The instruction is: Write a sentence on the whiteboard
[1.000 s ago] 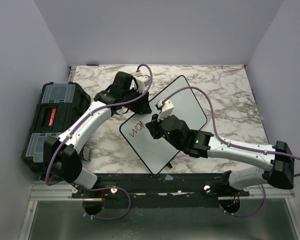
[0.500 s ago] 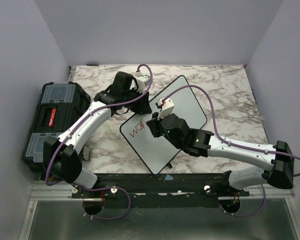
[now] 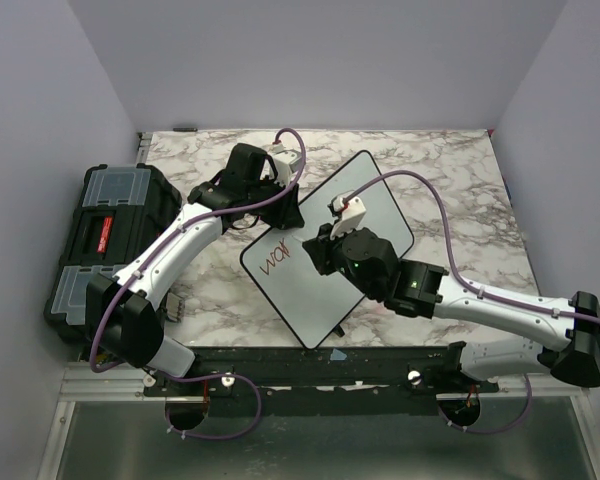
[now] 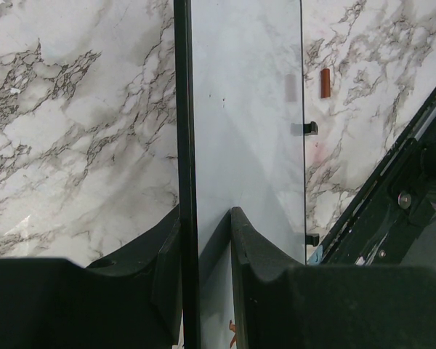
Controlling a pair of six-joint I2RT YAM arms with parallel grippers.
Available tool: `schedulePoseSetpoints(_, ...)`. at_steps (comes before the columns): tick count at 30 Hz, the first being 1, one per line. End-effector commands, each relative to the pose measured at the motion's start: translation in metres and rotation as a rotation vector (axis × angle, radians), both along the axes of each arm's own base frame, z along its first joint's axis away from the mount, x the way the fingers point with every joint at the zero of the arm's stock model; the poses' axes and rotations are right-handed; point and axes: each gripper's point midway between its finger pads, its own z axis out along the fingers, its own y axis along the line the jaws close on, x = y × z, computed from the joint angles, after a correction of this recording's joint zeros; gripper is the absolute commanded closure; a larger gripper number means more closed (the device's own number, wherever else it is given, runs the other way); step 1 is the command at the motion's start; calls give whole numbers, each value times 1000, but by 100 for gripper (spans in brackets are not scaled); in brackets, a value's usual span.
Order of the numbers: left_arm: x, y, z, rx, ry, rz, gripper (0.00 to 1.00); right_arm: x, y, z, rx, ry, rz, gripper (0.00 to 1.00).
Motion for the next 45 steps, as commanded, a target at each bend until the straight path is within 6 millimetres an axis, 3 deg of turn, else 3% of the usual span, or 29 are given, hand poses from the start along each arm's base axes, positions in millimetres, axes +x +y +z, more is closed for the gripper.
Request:
schedulePoseSetpoints(1, -26, -6, -11, 31, 41, -90, 100, -3, 0, -14, -18, 33, 10, 99)
schedulePoseSetpoints(22, -28, -6, -9, 31, 36, -91, 100, 6, 16, -26, -37, 48, -8, 99)
schedulePoseSetpoints(38, -28, -7, -10, 32, 37, -93, 100, -9, -6, -63, -72, 129, -15, 99)
schedulePoseSetpoints(45, -28, -7, -12, 37, 41, -93, 100, -5, -5, -55, -65, 112, -27, 99)
